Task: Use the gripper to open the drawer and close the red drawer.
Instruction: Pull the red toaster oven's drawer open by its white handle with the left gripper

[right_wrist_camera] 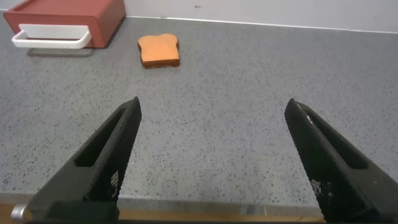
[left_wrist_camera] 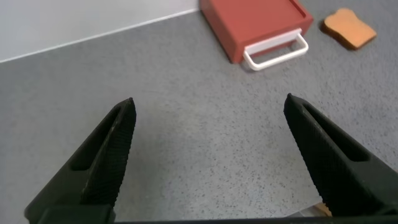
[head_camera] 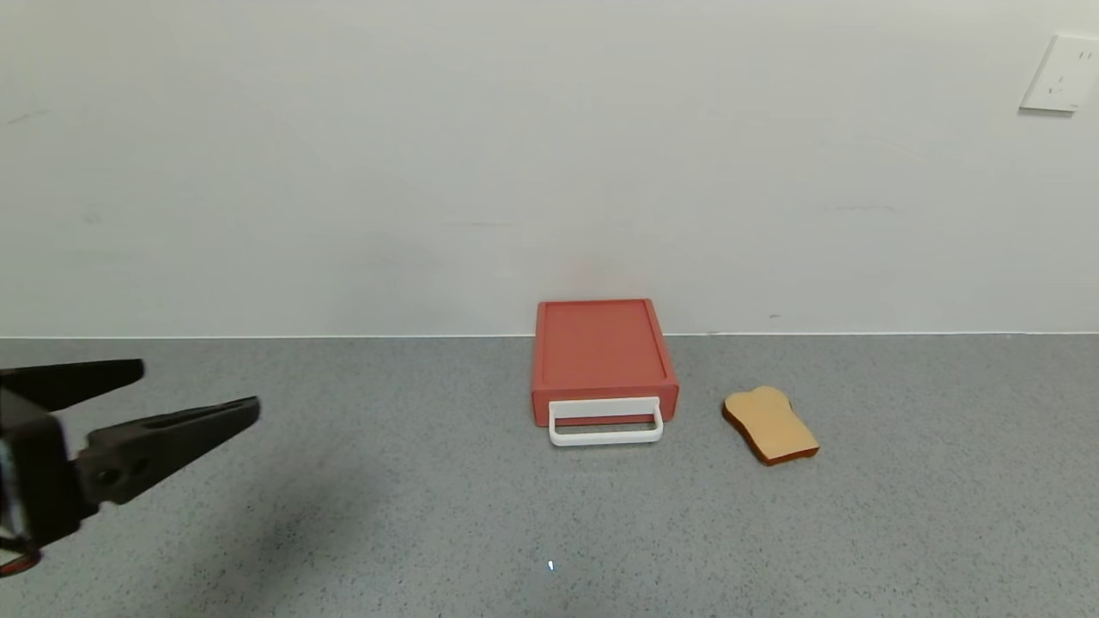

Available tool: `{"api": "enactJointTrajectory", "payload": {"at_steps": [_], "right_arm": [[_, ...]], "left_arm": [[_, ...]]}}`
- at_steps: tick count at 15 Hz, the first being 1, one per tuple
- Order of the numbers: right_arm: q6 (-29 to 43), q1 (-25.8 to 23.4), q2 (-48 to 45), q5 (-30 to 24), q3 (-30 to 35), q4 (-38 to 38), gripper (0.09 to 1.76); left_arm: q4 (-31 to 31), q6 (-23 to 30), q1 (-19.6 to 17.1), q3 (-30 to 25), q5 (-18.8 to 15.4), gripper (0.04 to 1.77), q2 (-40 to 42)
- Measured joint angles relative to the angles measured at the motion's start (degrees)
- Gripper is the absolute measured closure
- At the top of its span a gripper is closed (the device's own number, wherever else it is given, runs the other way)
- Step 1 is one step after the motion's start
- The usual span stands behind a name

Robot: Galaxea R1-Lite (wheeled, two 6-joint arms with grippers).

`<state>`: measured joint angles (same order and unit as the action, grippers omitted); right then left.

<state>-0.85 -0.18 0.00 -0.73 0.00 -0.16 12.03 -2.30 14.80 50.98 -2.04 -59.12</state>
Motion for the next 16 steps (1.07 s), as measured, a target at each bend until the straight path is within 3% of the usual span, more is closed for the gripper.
{"api": "enactJointTrajectory", "payload": {"at_steps": [3, 7, 10, 11, 12, 16], "right_arm": [[0.0, 0.0, 0.0, 0.0, 0.0, 0.0, 0.15], [0.0, 0.0, 0.0, -0.3, 0.0, 0.0, 0.15], [-0.1, -0.1, 0.0, -0.4, 0.0, 0.0, 0.15], [-0.2, -0.1, 0.0, -0.4, 0.0, 0.0, 0.15], [-0.2, -0.1, 0.0, -0.4, 0.0, 0.0, 0.15], [-0.2, -0.1, 0.0, -0.4, 0.0, 0.0, 0.15]], "left_arm": [[-0.1, 2.6, 4.2, 4.6, 0.3, 0.09, -11.1], [-0.2, 5.9, 7.2, 10.0, 0.4, 0.72, -21.7], [0.1, 7.0, 8.3, 13.1, 0.4, 1.03, -26.5], [0.3, 8.2, 9.0, 14.4, 0.5, 1.43, -27.9], [1.3, 9.4, 9.8, 16.1, 0.6, 1.71, -29.4], [6.2, 13.3, 12.3, 24.9, 0.7, 1.70, -36.0]]}}
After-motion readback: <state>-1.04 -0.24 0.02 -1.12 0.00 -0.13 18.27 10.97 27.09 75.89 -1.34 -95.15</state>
